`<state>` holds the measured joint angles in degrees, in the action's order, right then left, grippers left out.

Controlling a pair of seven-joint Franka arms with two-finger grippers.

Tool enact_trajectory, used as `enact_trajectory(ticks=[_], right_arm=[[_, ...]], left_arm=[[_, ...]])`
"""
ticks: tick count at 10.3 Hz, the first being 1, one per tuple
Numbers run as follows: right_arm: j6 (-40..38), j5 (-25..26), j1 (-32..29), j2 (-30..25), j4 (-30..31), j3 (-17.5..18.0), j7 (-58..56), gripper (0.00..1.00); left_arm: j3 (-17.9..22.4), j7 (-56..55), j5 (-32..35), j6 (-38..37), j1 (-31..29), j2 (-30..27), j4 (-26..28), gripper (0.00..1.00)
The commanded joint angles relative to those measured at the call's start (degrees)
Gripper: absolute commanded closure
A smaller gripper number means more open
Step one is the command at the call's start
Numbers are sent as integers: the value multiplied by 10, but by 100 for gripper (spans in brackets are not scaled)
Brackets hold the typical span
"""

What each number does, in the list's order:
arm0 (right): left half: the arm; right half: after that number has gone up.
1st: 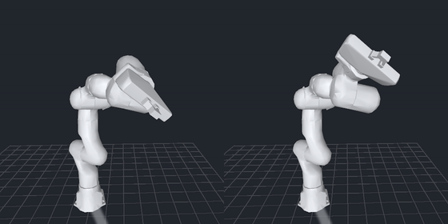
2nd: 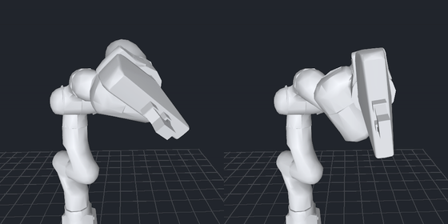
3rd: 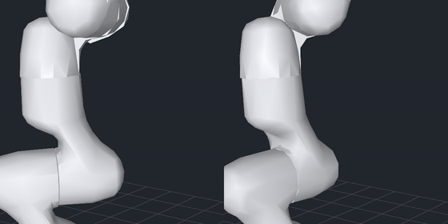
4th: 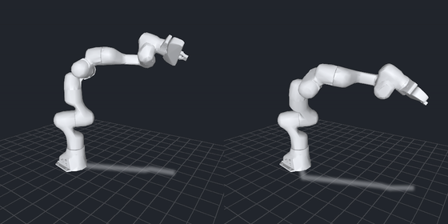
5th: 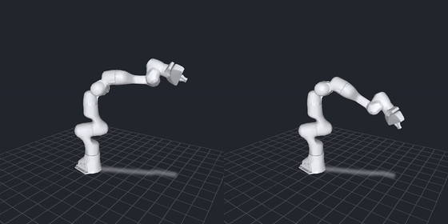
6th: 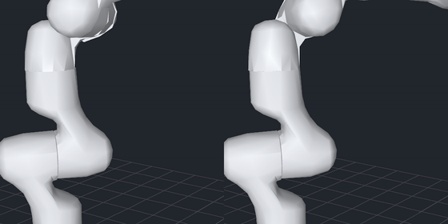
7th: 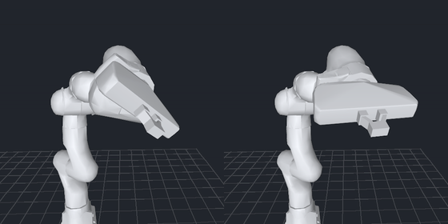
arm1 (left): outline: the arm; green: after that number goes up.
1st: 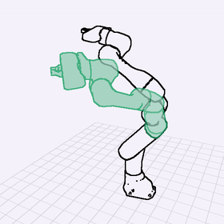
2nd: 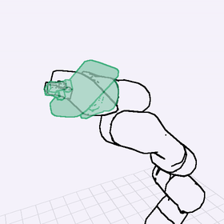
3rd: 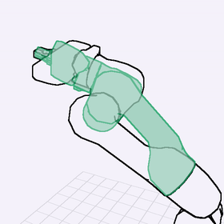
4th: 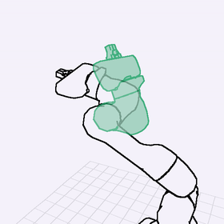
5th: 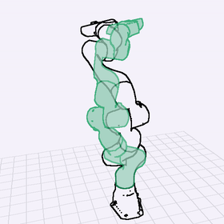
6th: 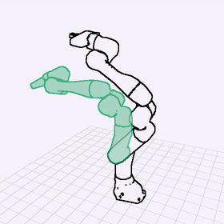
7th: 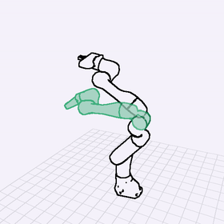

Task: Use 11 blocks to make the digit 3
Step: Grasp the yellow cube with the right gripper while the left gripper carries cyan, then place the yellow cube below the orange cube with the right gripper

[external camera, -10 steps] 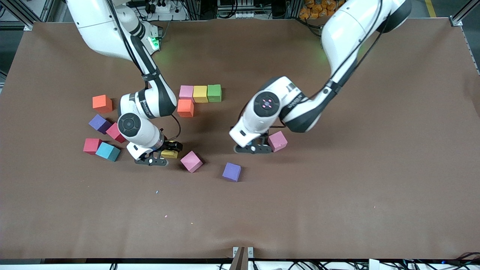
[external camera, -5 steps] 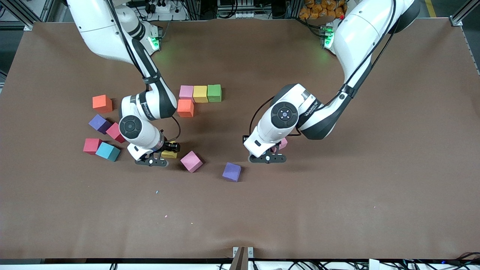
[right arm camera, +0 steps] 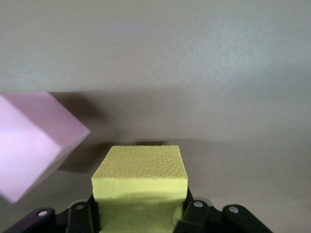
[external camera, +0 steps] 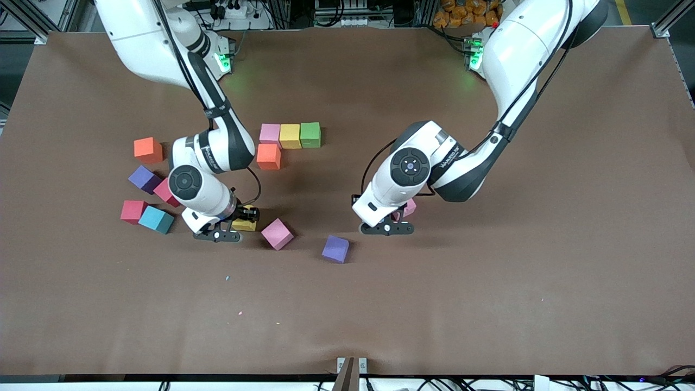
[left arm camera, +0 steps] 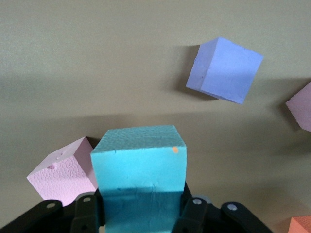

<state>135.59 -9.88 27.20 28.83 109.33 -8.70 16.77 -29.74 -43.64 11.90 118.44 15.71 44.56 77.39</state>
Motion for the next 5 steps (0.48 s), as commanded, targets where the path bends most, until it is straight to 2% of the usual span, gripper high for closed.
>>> enact_trajectory(ticks=[1,3,5], right_arm=[[-4,-7,12,-36,32,1,2,94],[4,-7,21,-56,63,1,11,94],[59,-8,42,-78,128,1,11,94]], left_arm=[[2,8,-5,-8,1,-8,6,100],[2,8,-5,-8,1,-8,6,100],[2,8,-6,-8,1,-7,6,100]])
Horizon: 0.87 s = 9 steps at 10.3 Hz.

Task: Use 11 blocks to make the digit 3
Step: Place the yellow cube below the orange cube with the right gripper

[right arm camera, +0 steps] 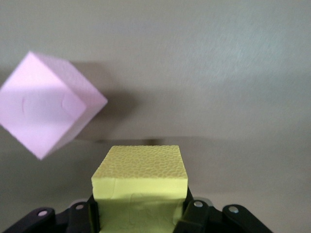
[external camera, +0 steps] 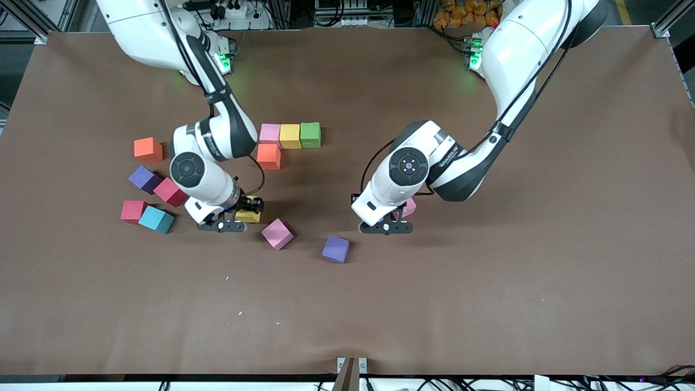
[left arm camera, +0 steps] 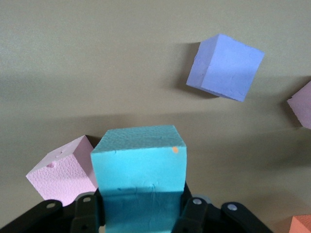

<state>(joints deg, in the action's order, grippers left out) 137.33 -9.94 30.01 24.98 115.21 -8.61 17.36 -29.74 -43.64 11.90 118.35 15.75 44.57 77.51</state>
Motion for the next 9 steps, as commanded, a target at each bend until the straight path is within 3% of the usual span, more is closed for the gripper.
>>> enact_trajectory(ticks=[1,9], right_arm=[[60,-7,23,-43,92,0,5,94],[72,-8,65,-55,135,2,44,94]], left_arm=[[2,8,-6,-7,1,-7,5,100],[3,8,-6,-7,0,-6,4,100]])
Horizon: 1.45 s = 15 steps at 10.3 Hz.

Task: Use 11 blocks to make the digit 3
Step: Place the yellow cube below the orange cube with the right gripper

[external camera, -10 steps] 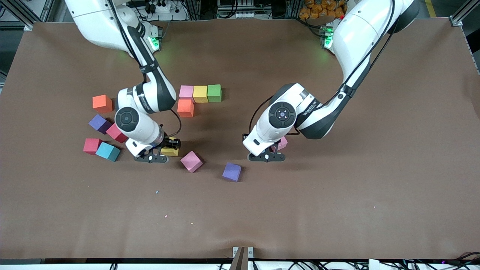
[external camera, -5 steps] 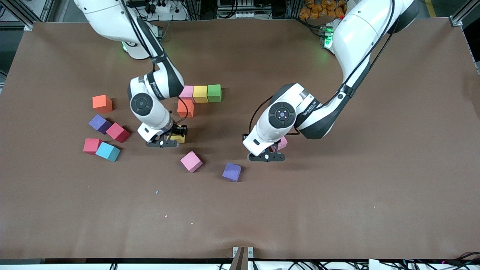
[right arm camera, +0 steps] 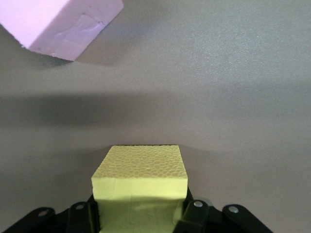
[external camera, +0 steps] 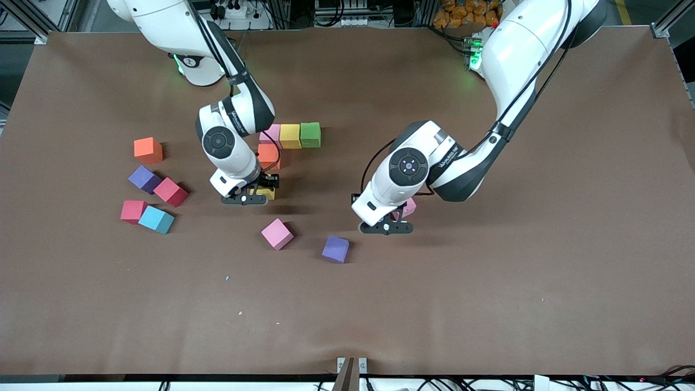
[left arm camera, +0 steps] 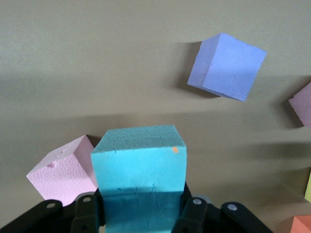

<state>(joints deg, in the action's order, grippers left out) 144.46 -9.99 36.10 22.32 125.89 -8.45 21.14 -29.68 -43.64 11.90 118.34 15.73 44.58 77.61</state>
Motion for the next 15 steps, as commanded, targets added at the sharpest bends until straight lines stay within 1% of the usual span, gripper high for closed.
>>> enact_trajectory(ticks=[1,6,12,14,15], right_arm=[[0,-8,12,-31,32,0,7,94],[4,-8,25,-31,45,0,13,93],[6,-9,27,-31,52,0,21,92],[6,-9,34,-31,53,1,25,92],[6,-9,34,-31,53,0,25,89]], left_arm=[[2,8,-6,-7,-1,-6,3,100],[2,9,-5,-7,-1,-6,3,100],[2,9,-5,-7,-1,-6,3,100],[2,9,-5,-7,-1,-6,3,100],[2,10,-5,-7,-1,-6,3,100]])
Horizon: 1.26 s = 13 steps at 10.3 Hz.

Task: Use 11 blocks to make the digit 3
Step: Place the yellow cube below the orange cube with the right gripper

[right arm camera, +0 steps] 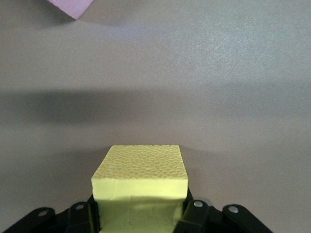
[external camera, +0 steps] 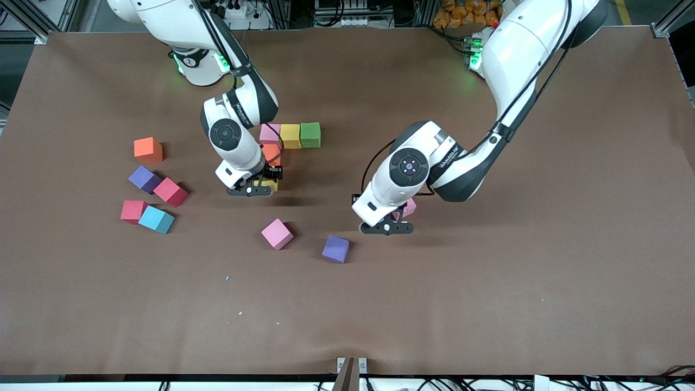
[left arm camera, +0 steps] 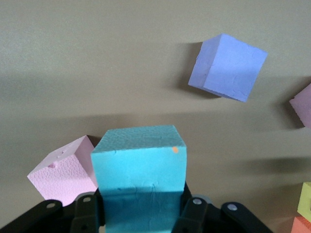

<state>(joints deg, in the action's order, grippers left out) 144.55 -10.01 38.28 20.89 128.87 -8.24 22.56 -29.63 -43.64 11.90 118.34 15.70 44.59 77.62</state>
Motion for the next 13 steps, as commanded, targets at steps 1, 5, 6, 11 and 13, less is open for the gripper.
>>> enact_trajectory(ticks=[1,5,6,11,13], right_arm=[[3,-9,12,-17,24,-2,11,87],[-1,-9,5,-25,24,-3,3,86],[-1,-9,5,-25,24,-4,2,86],[-1,-8,4,-24,24,-5,0,86],[-3,-8,0,-24,24,-5,1,24]], left_arm=[[5,10,-5,-7,0,-6,3,100],[5,10,-5,-7,0,-6,3,100],[5,10,-5,-7,0,-6,3,100],[5,10,-6,-7,1,-6,3,100],[5,11,-6,-7,1,-6,3,100]])
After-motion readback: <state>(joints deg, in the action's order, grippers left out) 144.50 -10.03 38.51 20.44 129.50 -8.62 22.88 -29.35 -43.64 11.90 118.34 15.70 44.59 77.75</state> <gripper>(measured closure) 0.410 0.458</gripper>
